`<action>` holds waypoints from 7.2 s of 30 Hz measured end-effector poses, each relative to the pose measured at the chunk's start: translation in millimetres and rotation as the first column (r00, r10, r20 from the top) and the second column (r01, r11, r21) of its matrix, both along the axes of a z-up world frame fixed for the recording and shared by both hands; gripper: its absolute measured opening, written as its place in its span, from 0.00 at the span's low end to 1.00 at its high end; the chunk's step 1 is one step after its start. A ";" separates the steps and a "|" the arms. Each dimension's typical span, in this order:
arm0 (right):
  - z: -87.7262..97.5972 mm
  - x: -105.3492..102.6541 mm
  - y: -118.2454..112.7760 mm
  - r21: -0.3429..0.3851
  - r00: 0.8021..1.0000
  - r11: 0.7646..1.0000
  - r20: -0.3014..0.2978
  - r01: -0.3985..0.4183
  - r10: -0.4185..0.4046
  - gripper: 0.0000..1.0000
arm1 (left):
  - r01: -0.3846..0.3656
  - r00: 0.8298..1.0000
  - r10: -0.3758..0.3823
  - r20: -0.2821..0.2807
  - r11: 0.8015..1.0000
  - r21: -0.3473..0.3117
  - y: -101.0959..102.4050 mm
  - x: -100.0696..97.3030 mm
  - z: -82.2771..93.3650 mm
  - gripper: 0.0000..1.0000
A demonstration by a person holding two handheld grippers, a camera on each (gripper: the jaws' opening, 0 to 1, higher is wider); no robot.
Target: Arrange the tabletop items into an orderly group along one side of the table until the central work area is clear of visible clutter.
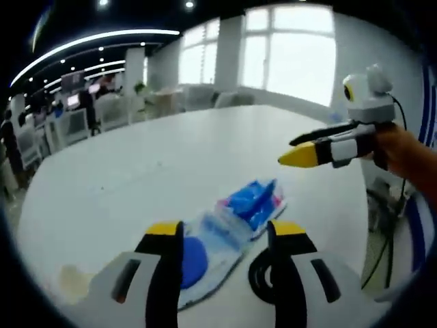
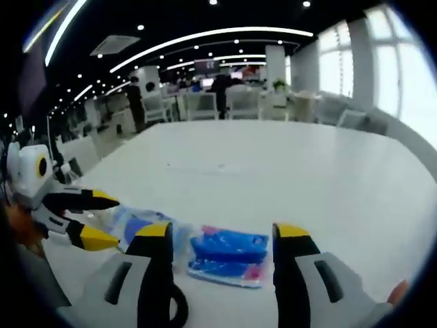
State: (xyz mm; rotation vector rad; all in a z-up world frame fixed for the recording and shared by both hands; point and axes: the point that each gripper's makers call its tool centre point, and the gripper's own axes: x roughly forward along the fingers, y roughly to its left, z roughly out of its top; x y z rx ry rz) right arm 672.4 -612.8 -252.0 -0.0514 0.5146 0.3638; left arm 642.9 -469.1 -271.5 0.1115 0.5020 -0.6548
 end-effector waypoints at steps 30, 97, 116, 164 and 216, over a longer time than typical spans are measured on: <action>-109.4 8.9 -50.8 0.025 0.971 0.998 -0.234 0.063 -0.056 0.35 | 0.052 0.988 -0.029 -0.149 0.987 0.155 -52.0 38.3 -83.8 0.18; -120.1 18.1 -48.3 0.039 0.965 0.998 -0.258 0.054 -0.042 0.08 | 0.041 0.977 -0.008 -0.213 0.988 0.148 -61.7 31.6 -95.2 0.17; -78.5 3.6 -30.6 0.000 0.986 1.000 -0.166 0.005 -0.005 0.22 | 0.084 0.982 -0.063 -0.177 0.990 0.112 -51.1 13.8 -65.3 0.37; 47.7 -157.3 133.9 -0.046 0.977 0.979 0.066 -0.200 0.203 0.60 | -0.175 0.974 0.194 0.118 0.972 -0.155 239.1 -176.8 97.6 0.61; 5.0 -185.8 116.4 -0.031 0.993 0.998 0.106 -0.049 0.052 1.00 | -0.252 0.956 0.269 0.119 0.958 -0.141 248.9 -195.4 48.5 0.75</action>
